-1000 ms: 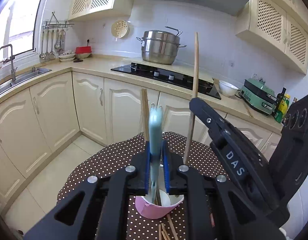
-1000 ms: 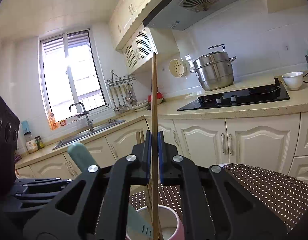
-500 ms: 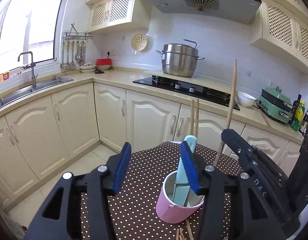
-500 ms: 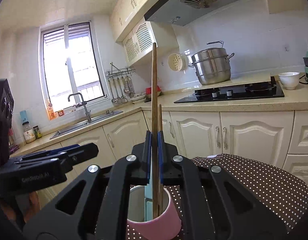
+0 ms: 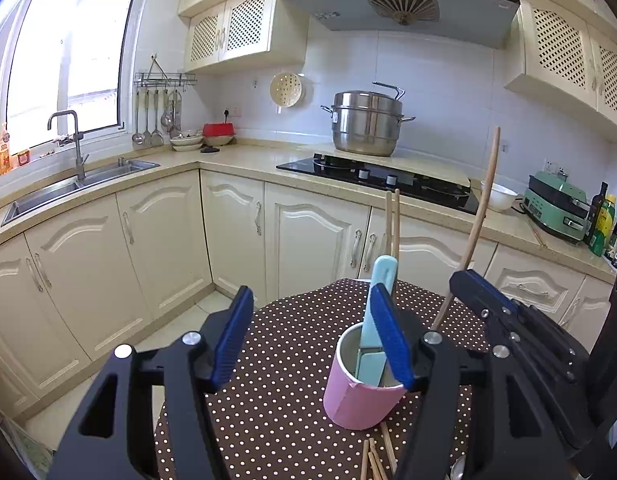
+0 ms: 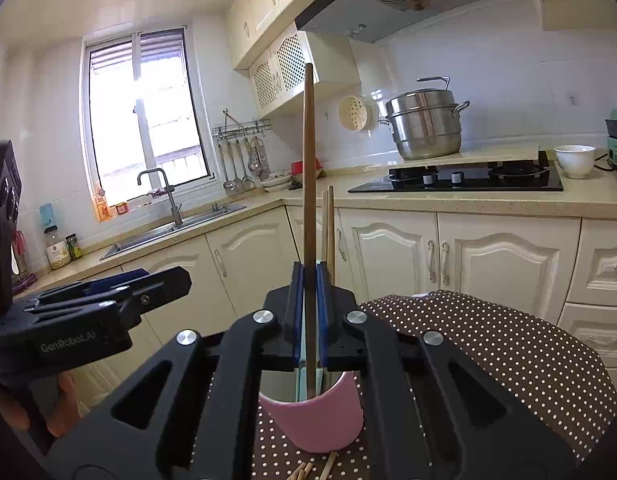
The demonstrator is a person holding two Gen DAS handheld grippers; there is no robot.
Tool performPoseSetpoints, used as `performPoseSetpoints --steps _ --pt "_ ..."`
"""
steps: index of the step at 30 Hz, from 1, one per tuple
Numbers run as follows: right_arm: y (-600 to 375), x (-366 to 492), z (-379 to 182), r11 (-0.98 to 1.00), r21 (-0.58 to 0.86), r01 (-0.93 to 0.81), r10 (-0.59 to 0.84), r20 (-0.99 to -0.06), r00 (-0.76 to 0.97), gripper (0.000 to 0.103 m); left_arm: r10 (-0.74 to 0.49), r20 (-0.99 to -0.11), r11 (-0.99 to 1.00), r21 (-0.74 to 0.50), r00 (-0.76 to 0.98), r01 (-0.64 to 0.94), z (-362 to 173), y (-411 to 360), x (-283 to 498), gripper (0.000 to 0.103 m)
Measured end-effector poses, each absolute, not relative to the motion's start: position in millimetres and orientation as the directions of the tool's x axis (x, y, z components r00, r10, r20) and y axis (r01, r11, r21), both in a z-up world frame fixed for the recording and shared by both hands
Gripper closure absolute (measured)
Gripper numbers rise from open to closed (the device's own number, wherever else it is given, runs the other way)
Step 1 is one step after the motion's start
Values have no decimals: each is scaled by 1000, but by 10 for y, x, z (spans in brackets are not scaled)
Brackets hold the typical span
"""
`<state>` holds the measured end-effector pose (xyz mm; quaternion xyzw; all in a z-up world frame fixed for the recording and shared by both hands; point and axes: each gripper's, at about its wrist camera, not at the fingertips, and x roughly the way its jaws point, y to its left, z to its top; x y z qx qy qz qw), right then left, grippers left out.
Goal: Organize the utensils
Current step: 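Lift and drop the knife and chopstick into the pink cup with both grippers, then lower both grippers back toward the remaining utensils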
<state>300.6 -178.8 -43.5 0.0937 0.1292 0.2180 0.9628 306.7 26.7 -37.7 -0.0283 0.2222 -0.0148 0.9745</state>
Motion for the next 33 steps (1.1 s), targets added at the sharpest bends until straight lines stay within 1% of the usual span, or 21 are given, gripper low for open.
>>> performPoseSetpoints --steps 6,8,10,11,12,17,23,27,29,32,33 --pt "-1791 2899 -419 891 240 -385 438 -232 869 95 -45 -432 998 -63 901 19 -338 278 2917 42" --pt "-1794 2850 -408 894 239 -380 433 -240 869 91 -47 -431 998 -65 901 21 -323 282 2866 41" --pt "-1806 2797 -389 896 238 -376 429 -237 872 68 -49 -432 998 -66 901 22 -320 286 2849 41" --pt "-1819 2768 -377 897 239 -372 425 -235 874 62 -50 -434 998 -66 900 24 -316 283 2824 41" --pt "-1826 2743 -365 898 238 -369 422 -235 875 59 -53 -435 997 -67 899 26 -312 284 2789 41" --pt "-1914 2579 -328 907 234 -351 405 -252 879 59 -69 -453 997 -70 889 42 -337 286 2635 41" --pt "-2032 2421 -364 920 222 -323 379 -301 875 57 -104 -526 994 -82 844 72 -482 263 2530 41" --pt "-2084 2334 -450 928 204 -311 366 -354 861 54 -123 -600 992 -66 790 104 -660 215 2481 41" --pt "-2099 2314 -514 934 188 -303 355 -406 842 52 -113 -665 992 -37 738 118 -807 176 2484 41" --pt "-2122 2277 -618 944 165 -287 331 -467 820 52 -122 -746 987 -18 655 162 -1044 113 2485 41" --pt "-2140 2269 -676 945 163 -282 326 -497 805 52 -125 -761 985 -17 636 173 -1125 98 2467 41"
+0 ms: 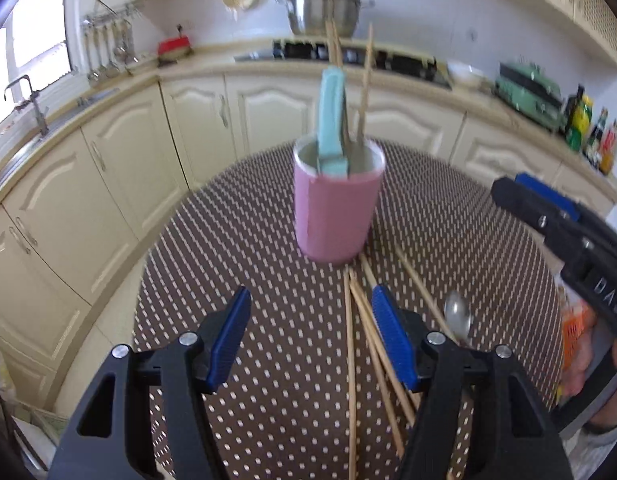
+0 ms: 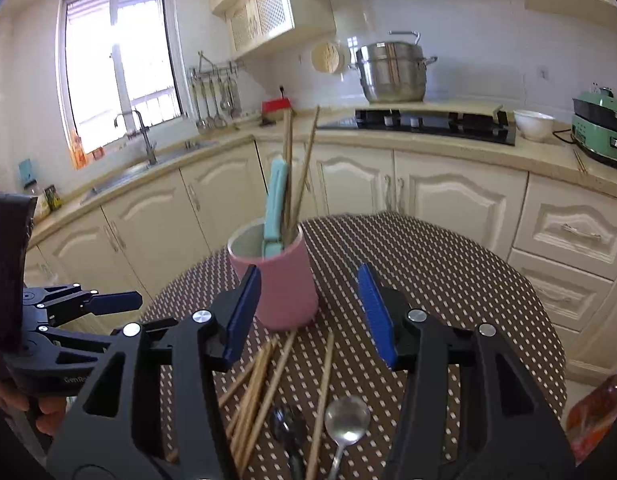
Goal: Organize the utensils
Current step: 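Lower both grippers back toward the remaining utensils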
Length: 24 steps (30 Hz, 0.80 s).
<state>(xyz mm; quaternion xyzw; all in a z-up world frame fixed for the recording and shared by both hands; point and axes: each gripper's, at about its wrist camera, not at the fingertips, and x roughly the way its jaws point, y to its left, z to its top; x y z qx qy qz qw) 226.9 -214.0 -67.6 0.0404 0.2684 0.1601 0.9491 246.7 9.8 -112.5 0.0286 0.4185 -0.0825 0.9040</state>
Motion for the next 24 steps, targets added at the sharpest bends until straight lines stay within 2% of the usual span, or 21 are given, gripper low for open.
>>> performPoseSetpoints --steps 6,13,24 --pt "-2237 2159 -1074 961 104 -256 262 -637 725 52 -132 -842 976 -19 524 215 -1581 56 2383 41" --pt "-2327 2022 -1451 962 82 -259 227 -766 601 52 -114 -871 974 -3 477 226 -1805 70 2293 41" --pt "-2232 2006 -1669 952 67 -297 211 -849 485 52 -71 -892 976 31 446 217 -2004 -151 2612 41"
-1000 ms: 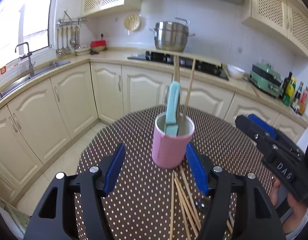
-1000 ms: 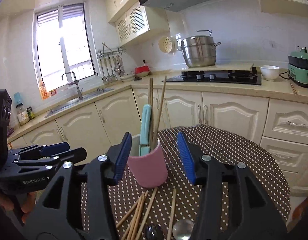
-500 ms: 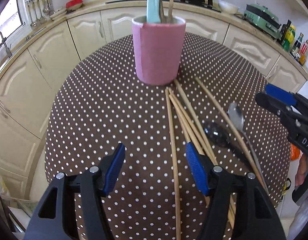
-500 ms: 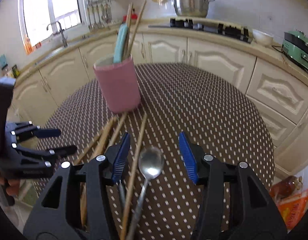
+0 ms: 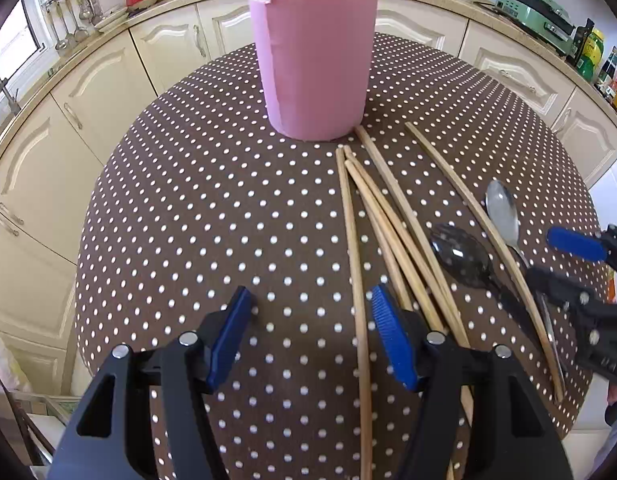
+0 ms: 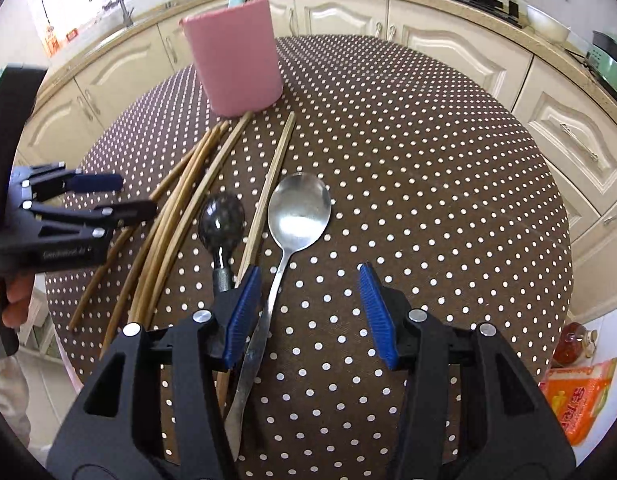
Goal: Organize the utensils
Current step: 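Lower both grippers back toward the remaining utensils, then grasp a chopstick with the left gripper while the right grasps the metal spoon, then carry the chopstick and metal spoon over the pink cup and lower them in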
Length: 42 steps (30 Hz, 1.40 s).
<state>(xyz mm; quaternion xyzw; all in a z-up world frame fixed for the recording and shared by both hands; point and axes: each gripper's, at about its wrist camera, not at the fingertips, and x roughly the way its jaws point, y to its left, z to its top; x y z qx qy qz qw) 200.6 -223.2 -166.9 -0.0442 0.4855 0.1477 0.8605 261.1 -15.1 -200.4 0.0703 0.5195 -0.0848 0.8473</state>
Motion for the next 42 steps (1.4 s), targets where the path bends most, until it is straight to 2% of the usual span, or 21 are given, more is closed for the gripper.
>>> performPoseSetpoints --steps 4,7,13,14,15,16,19,24,33,42 --pt "-2135 2046 -1712 946 26 -322 178 -873 454 54 -65 -895 976 35 442 214 -2013 -189 2746 41" --pt "-2070 2116 -1718 932 1 -363 158 -901 405 62 -76 -898 975 25 434 223 -2008 -201 2841 49" --pt "-1970 2310 -1723 891 -10 -454 133 -950 282 72 -83 -900 971 23 429 238 -1979 -303 2961 74" --pt "-1954 2344 -1720 886 -10 -464 127 -956 263 74 -85 -898 971 22 432 238 -1973 -316 2965 82" --pt "-1914 2406 -1728 882 -11 -471 121 -961 249 80 -86 -896 972 20 435 233 -1973 -311 2962 87" --pt "-1896 2443 -1727 879 -11 -477 116 -965 237 86 -87 -894 974 15 439 224 -1970 -300 2955 96" --pt "-1847 2552 -1734 874 -7 -486 111 -971 214 95 -111 -886 979 -20 450 203 -1984 -210 2905 98" --pt "-1840 2796 -1730 887 18 -461 136 -965 223 99 -129 -879 986 -64 458 156 -1982 -19 2835 98" --pt "-1855 3043 -1577 903 58 -425 220 -913 343 99 -127 -829 992 -110 544 63 -1780 338 2761 98" --pt "-1962 3133 -1153 896 158 -415 368 -787 495 99 -126 -726 990 -135 676 39 -1435 464 2638 98"
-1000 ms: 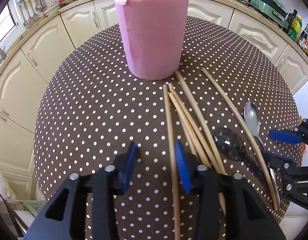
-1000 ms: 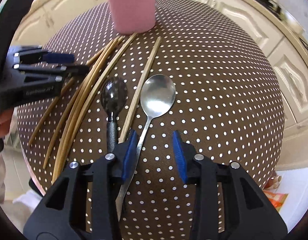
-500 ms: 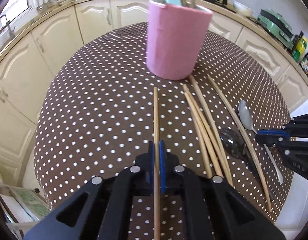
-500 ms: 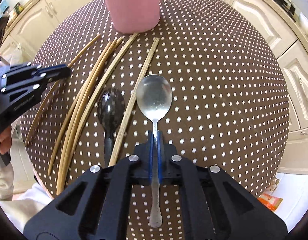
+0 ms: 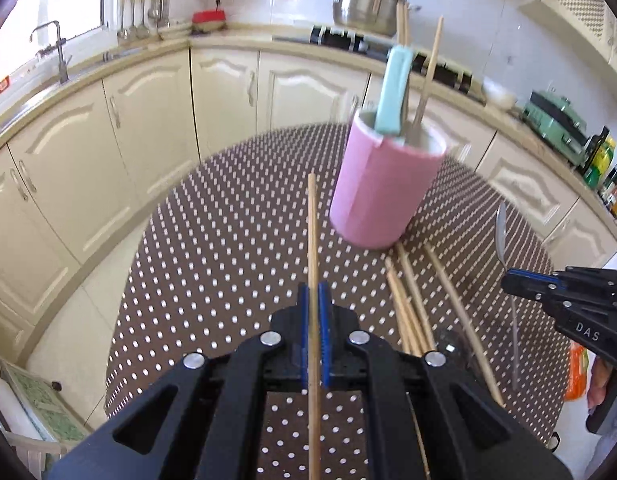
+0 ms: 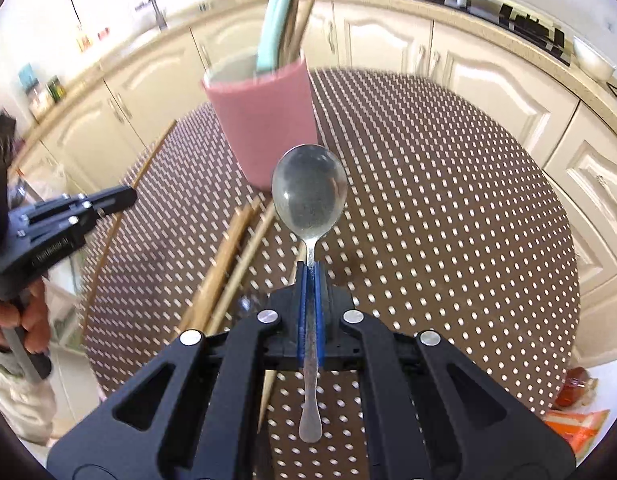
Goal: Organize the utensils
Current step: 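Carry the chopstick and metal spoon over the pink cup and lower them in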
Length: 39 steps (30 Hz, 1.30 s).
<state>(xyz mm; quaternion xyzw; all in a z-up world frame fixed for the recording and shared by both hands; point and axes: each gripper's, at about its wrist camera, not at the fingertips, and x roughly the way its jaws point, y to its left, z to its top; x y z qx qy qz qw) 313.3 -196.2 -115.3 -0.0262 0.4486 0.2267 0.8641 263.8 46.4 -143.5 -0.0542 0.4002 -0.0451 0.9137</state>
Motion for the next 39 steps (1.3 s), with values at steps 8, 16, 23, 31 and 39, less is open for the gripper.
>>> performPoseSetpoints --steps 8,16,23,31,39 --pt "-2174 3104 -924 864 253 -435 479 -678 557 99 -154 -626 985 -161 764 67 -1090 404 2506 98" --pt "-2176 2997 -906 838 311 -448 539 -601 590 99 -197 -546 976 -187 814 111 -868 313 2432 98" --pt "-2181 2951 -707 822 335 -461 569 -526 633 99 -249 -487 961 -233 837 151 -767 319 2454 98" --pt "-2162 2944 -446 806 344 -482 591 -438 677 99 -298 -398 943 -263 868 203 -643 279 2540 98" --pt "-2100 3110 -202 795 346 -498 603 -363 710 99 -300 -219 938 -245 928 245 -434 172 2726 98"
